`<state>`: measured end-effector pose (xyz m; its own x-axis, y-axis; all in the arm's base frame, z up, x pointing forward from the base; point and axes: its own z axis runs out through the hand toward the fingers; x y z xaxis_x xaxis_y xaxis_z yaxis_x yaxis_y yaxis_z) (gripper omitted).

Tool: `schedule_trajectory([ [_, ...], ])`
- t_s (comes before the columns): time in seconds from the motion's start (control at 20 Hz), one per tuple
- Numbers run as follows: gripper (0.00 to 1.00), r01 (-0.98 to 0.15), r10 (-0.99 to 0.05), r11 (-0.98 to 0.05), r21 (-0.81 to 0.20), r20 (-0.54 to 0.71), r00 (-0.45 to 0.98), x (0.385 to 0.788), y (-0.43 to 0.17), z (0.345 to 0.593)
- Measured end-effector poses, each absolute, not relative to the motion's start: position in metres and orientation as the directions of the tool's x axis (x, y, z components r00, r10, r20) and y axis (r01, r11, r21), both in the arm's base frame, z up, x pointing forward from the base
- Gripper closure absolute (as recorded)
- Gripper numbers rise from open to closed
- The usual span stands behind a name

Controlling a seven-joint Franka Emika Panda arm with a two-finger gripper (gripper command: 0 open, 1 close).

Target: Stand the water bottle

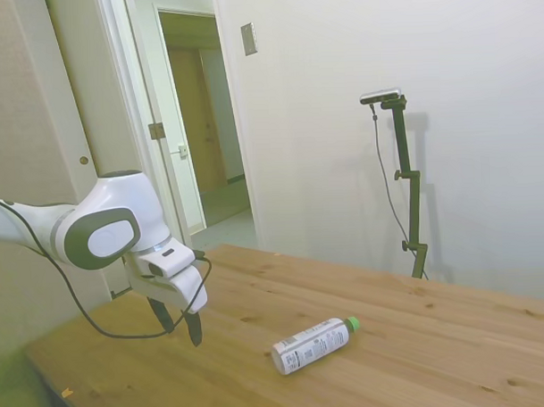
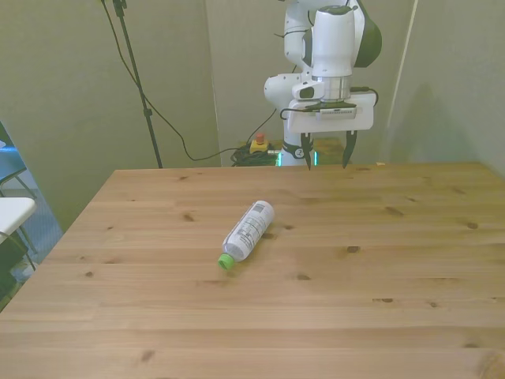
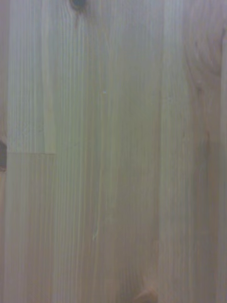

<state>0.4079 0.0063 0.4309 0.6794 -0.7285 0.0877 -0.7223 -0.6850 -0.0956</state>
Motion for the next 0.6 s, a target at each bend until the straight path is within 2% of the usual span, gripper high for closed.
schedule_trajectory([
  [0.25,0.00,-0.731,-0.739,-0.674,-0.108,0.093,0.668,0.412,0.001,0.437],
  [0.5,0.00,-0.777,-0.796,-0.606,-0.172,0.143,0.589,0.448,-0.048,0.477],
  [0.6,0.00,-0.794,-0.816,-0.578,-0.188,0.160,0.556,0.471,-0.071,0.485],
])
